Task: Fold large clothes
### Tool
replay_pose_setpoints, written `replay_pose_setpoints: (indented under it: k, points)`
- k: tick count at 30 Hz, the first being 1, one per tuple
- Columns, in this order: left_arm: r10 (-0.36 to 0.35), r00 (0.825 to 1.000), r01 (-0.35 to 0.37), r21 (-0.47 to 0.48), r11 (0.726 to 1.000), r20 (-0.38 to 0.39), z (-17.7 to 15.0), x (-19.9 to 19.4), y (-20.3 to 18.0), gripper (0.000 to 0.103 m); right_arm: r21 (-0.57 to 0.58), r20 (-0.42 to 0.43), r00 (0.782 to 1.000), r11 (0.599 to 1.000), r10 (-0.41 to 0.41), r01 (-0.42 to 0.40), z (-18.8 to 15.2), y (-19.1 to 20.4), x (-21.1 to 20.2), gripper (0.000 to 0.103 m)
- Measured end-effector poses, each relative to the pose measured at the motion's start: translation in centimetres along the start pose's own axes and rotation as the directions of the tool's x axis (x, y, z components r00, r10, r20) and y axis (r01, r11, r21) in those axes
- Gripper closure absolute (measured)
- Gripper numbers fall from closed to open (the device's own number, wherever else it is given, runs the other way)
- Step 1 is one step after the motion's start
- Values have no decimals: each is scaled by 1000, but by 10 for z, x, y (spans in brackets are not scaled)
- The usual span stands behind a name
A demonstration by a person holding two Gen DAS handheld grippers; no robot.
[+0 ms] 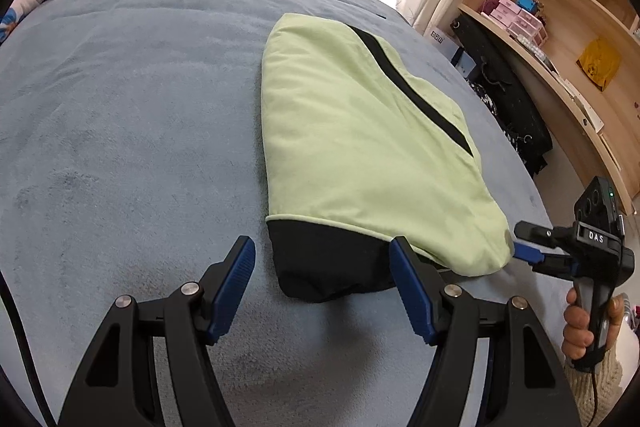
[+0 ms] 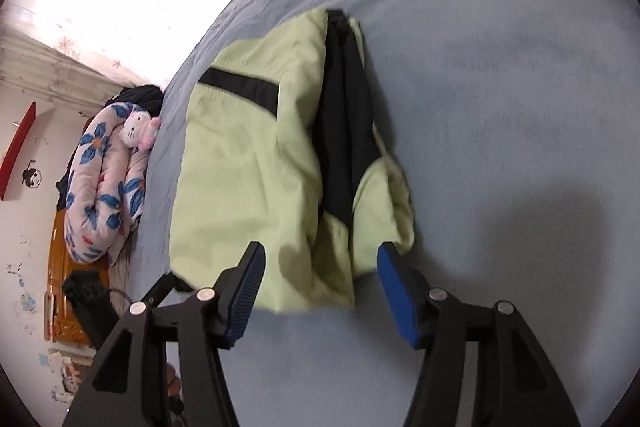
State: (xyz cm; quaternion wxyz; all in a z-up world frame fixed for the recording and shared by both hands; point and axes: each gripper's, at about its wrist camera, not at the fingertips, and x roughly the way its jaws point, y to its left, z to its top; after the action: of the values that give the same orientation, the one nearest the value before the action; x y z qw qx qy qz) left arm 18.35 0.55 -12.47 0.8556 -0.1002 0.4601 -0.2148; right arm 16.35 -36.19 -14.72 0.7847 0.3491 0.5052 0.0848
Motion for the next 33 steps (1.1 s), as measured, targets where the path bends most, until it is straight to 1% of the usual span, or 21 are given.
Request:
replay_pose_setpoints:
  k: [6,7,8,9,10,12,14,15,16,17,18,19,20,22,23,25,27,29,30,31,33]
  points:
    - [0,1000,0,21,1000,2,5,2,-9,35,23,-102,994,999,36,-34,-2,6,40,45]
    - [5,1000,-5,29,1000,6,7,2,-11,35,22,-115,992,999,43,-41,-2,8,45,47]
    - [7,1000,-7,35,999,10,9,2,-12,35,17,-108,994,1000,25,-23,-2,9,47,55]
    - [9,1000,-10,41,999,15,12,3,-13,35,11,-113,994,1000,8,-7,0,12,49,77]
    - [10,1000,-11,46,999,20,14,3,-15,35,9,-104,995,1000,2,-1,1,16,47,82]
    - [14,999,-16,58,998,32,22,4,-19,35,-71,-38,999,997,-32,29,6,36,32,88]
    - [16,999,-19,65,998,47,28,6,-24,35,-186,54,995,978,-84,93,7,60,13,89]
    - [16,999,-19,65,998,52,32,9,-27,35,-217,88,990,968,-111,128,8,66,7,90]
    - [20,999,-23,62,998,50,34,13,-29,35,-238,124,982,956,-145,172,9,70,3,90]
    - [24,999,-27,57,998,38,36,20,-33,35,-253,170,963,935,-211,249,9,69,0,91]
    - [16,1000,-17,52,998,23,36,26,-35,35,-249,179,952,925,-249,288,10,64,1,91]
    - [11,1000,-11,47,999,9,35,31,-37,35,-223,169,951,929,-261,294,12,54,2,91]
    - [0,1000,0,40,999,-9,34,36,-39,35,-171,122,966,953,-230,249,14,39,5,91]
    - [24,1000,-24,53,998,-7,29,42,-44,32,-127,75,980,973,-182,191,12,28,9,90]
    - [35,999,-35,64,997,-6,28,43,-46,32,-124,73,980,973,-184,192,9,27,9,90]
    - [39,999,-39,68,997,0,27,43,-47,31,-159,109,971,960,-214,229,8,37,5,91]
    - [35,999,-35,60,998,-2,29,42,-47,31,-237,191,951,929,-243,285,10,63,-6,92]
    - [24,1000,-24,49,999,-1,31,41,-45,31,-280,256,936,909,-241,310,13,79,-17,93]
    - [18,1000,-18,47,999,2,32,42,-46,31,-292,272,927,896,-258,335,17,83,-18,93]
    - [18,1000,-18,50,999,5,32,43,-46,31,-288,265,923,891,-277,350,19,80,-15,93]
    - [29,1000,-29,64,997,-4,31,49,-51,29,-259,192,909,875,-369,409,26,57,9,93]
